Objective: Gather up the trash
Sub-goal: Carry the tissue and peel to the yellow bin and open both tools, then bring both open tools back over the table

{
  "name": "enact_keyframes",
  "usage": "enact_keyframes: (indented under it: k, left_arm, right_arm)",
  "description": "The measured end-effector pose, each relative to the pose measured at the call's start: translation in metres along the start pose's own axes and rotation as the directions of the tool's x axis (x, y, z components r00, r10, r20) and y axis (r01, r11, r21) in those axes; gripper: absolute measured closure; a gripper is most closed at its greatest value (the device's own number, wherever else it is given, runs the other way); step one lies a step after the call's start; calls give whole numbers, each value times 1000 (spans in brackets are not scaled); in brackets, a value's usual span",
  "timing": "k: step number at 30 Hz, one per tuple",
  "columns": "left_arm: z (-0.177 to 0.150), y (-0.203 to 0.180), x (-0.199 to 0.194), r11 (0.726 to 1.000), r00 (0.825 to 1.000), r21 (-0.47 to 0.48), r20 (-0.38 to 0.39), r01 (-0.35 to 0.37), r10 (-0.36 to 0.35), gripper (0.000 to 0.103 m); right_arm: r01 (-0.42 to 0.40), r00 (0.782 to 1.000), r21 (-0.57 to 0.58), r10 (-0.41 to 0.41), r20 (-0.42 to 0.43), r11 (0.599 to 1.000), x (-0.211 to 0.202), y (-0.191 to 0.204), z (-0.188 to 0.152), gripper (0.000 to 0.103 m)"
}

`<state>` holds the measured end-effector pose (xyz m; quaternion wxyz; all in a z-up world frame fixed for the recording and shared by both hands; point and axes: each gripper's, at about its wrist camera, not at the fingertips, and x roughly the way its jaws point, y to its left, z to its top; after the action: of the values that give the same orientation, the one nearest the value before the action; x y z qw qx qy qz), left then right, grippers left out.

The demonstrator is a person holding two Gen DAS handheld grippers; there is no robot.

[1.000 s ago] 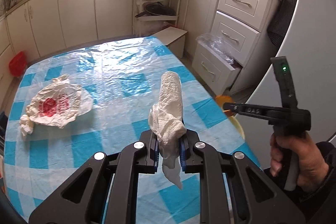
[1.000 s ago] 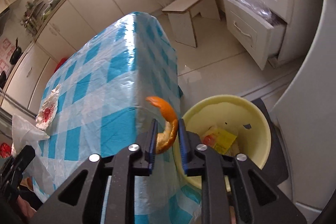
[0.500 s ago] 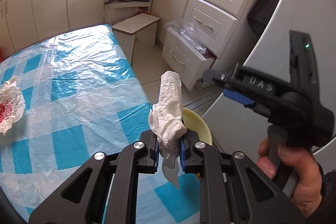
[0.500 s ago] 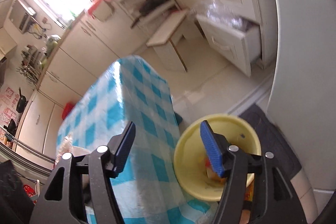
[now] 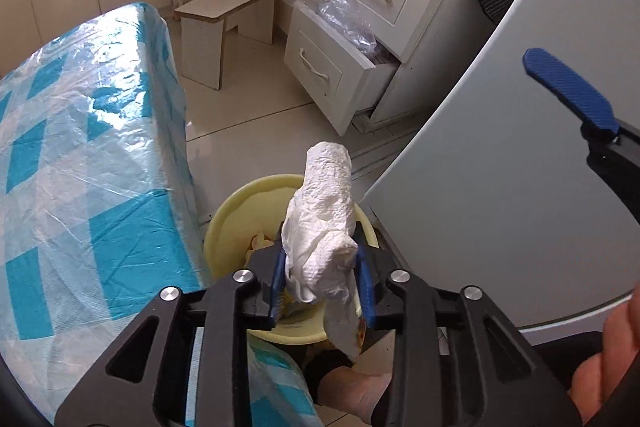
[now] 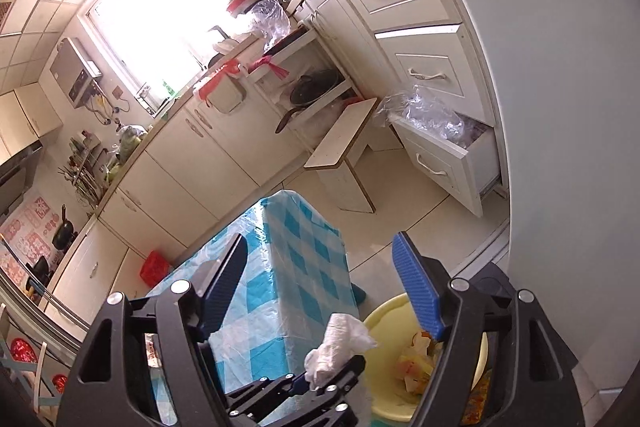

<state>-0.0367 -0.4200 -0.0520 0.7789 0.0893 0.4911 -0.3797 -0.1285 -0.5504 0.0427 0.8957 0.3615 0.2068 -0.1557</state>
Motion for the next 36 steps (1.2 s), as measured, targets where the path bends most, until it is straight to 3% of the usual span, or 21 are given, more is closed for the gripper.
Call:
enact_keyframes:
  k: [3, 5, 15, 24, 27, 30, 33, 36]
  left_arm:
    - [3, -2, 4, 1000, 1000, -11, -8, 0, 0, 58]
    - [5, -2, 2, 1000, 1000, -14, 4, -11, 11, 45]
    - [-5, 17, -32, 998, 998, -38, 47, -44, 46, 35]
    - [-38, 73, -106, 987, 979, -79, 133, -142, 152, 23]
    - [-53, 109, -142, 972, 961, -129, 170, -197, 218, 19]
    - [-70, 155, -177, 940, 928, -202, 199, -274, 314, 17]
    - [-86, 213, -211, 887, 884, -295, 202, -356, 422, 16]
    - [-93, 266, -226, 847, 864, -352, 168, -398, 475, 16]
  right_arm:
    - [-13, 1000, 23, 13, 6, 1000, -4, -3, 3, 31]
    - [-22, 1000, 38, 21, 9, 999, -7, -5, 4, 31]
    - [-37, 999, 43, 37, 2, 998, -9, 1, 4, 30]
    - [-41, 998, -10, 41, -46, 999, 8, 26, -5, 27]
    - [-47, 996, -43, 43, -82, 998, 18, 39, -12, 26]
    - [-66, 991, -96, 54, -125, 993, 27, 58, -23, 25]
    - [-96, 983, -154, 69, -173, 983, 37, 80, -37, 23]
    - [-131, 973, -211, 85, -216, 969, 48, 103, -54, 23]
